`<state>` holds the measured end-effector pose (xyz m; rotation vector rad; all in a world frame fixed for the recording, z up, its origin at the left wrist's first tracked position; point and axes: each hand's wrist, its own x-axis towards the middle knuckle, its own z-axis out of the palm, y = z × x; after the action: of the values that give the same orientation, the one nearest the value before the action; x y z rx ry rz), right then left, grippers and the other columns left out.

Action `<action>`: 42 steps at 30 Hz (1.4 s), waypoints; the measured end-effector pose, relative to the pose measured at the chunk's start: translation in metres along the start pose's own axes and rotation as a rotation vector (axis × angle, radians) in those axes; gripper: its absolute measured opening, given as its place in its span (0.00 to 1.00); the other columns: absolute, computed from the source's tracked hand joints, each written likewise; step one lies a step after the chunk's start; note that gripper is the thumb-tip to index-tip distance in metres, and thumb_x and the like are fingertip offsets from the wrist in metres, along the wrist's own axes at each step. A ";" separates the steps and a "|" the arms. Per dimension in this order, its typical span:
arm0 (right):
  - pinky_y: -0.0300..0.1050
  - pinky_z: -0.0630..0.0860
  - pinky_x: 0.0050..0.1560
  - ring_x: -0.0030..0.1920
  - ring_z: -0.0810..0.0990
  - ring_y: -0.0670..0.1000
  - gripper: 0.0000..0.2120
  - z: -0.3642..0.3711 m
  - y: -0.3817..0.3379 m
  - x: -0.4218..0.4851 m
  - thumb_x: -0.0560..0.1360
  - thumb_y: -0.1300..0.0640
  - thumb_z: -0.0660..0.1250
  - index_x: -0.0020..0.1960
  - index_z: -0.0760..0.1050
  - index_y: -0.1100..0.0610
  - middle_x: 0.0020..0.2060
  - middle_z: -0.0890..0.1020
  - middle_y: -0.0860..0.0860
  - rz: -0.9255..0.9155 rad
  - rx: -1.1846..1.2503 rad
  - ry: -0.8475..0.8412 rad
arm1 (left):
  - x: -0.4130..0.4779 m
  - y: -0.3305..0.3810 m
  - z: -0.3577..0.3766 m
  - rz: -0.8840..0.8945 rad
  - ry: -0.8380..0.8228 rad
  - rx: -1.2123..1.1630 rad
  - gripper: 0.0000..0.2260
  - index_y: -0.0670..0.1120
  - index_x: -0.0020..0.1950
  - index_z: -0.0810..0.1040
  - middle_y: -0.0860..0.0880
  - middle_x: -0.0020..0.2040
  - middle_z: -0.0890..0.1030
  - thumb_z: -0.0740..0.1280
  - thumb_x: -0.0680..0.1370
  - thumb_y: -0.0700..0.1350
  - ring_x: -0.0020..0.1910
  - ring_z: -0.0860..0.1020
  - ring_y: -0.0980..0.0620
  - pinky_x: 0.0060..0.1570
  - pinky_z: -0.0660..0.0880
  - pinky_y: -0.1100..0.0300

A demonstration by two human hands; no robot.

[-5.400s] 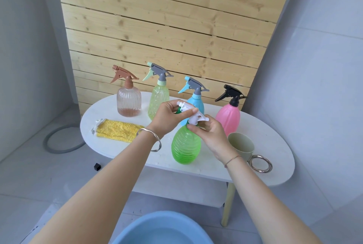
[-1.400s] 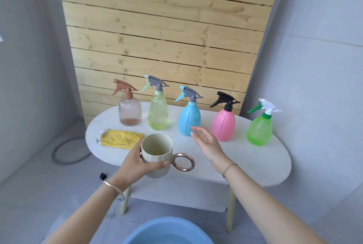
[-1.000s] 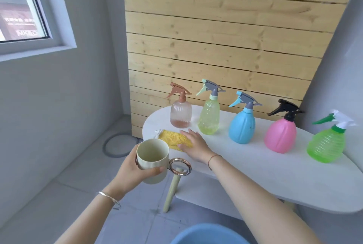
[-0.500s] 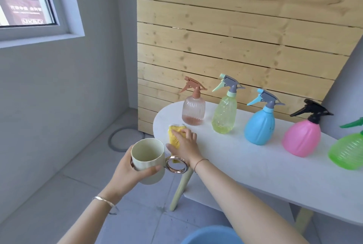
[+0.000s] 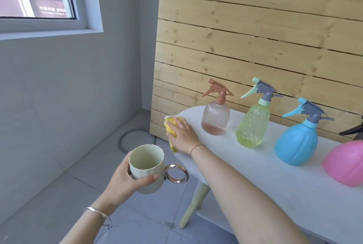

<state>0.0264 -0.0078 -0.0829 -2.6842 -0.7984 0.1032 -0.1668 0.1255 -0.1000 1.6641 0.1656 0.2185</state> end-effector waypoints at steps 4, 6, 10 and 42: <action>0.49 0.48 0.75 0.77 0.45 0.52 0.25 -0.003 0.003 0.004 0.80 0.51 0.54 0.77 0.55 0.49 0.78 0.50 0.49 0.030 0.051 0.008 | 0.003 -0.008 0.002 -0.011 0.007 -0.002 0.35 0.56 0.61 0.75 0.56 0.54 0.82 0.79 0.55 0.55 0.53 0.80 0.57 0.50 0.76 0.61; 0.47 0.49 0.75 0.77 0.46 0.51 0.26 -0.003 0.004 -0.008 0.79 0.52 0.56 0.76 0.56 0.49 0.78 0.51 0.49 0.025 0.118 -0.003 | 0.002 -0.010 0.004 -0.016 0.015 -0.010 0.35 0.56 0.61 0.75 0.56 0.54 0.82 0.79 0.55 0.55 0.53 0.80 0.58 0.49 0.76 0.61; 0.45 0.51 0.74 0.77 0.48 0.48 0.26 -0.007 0.017 -0.051 0.78 0.53 0.59 0.75 0.61 0.48 0.77 0.53 0.47 0.008 0.169 0.024 | -0.003 -0.008 0.014 -0.027 0.004 -0.030 0.36 0.56 0.60 0.75 0.55 0.54 0.82 0.79 0.53 0.56 0.53 0.80 0.57 0.50 0.76 0.61; 0.42 0.56 0.73 0.76 0.55 0.52 0.24 -0.039 0.104 -0.207 0.77 0.61 0.59 0.72 0.67 0.50 0.76 0.59 0.52 0.247 0.156 0.229 | -0.050 0.053 0.121 0.012 -0.184 -0.025 0.36 0.56 0.59 0.75 0.56 0.53 0.82 0.78 0.52 0.58 0.51 0.80 0.60 0.46 0.74 0.65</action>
<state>-0.0874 -0.2133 -0.0868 -2.5736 -0.3720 -0.0795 -0.1878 -0.0087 -0.0615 1.6507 0.0144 0.0756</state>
